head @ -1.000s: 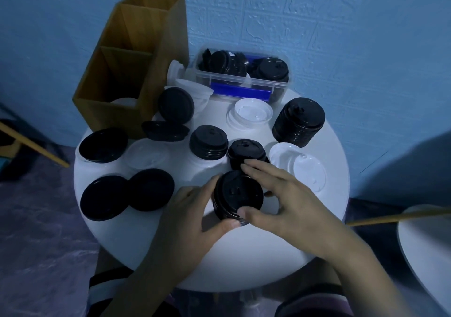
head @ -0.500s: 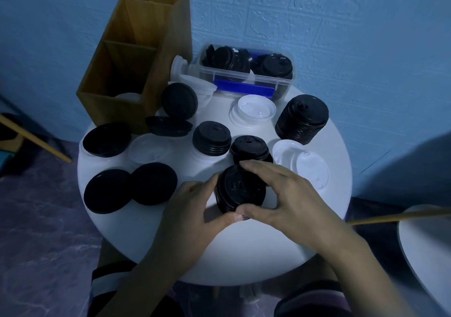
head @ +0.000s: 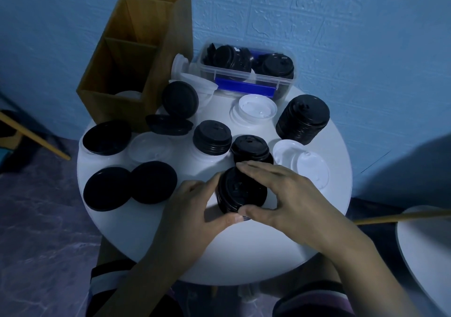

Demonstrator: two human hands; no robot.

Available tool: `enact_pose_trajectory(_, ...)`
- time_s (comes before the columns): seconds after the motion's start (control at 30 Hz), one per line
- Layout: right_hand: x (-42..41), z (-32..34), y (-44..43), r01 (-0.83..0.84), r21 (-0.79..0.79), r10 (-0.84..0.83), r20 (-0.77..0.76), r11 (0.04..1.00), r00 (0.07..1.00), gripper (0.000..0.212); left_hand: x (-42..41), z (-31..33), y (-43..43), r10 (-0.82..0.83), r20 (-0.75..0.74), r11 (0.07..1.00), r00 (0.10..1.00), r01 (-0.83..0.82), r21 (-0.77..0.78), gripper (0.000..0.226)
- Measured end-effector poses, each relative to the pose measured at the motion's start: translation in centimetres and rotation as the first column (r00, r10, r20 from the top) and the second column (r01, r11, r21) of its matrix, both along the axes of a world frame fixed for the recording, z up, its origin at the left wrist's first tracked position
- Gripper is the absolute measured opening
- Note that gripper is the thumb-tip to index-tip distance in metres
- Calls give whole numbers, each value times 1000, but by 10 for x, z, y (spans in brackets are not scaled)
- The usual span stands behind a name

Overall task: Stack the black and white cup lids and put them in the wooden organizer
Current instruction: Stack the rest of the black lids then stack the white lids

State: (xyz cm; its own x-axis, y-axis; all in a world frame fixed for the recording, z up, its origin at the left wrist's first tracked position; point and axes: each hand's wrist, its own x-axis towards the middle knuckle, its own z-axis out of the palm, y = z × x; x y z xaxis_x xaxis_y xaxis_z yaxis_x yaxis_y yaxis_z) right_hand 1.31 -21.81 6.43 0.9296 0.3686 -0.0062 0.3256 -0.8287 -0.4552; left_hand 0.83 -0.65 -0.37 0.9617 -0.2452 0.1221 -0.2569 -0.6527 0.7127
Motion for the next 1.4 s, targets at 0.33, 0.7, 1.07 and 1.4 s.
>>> enact_pose_trajectory(0.33, 2, 0, 3, 5, -4, -5, 20, 1000, 1000, 75, 2, -4, -2, 37, -13, 999, 999, -37, -16, 76)
enact_pose_trajectory(0.7, 1, -18, 3, 64, 154, -64, -1, 986, 998, 78, 2, -3, -1, 33, 5, 999, 999, -33, -20, 74)
enact_pose_trajectory(1.07, -2, -29, -15, 128, 419, -53, -186, 899, 981, 73, -2, -6, 0, 6, 45, 1000, 999, -7, 16, 90)
enact_pose_trajectory(1.4, -3, -35, -14, 129, 425, -54, -183, 896, 982, 72, -1, -7, 0, -6, 82, 1000, 997, 4, 22, 82)
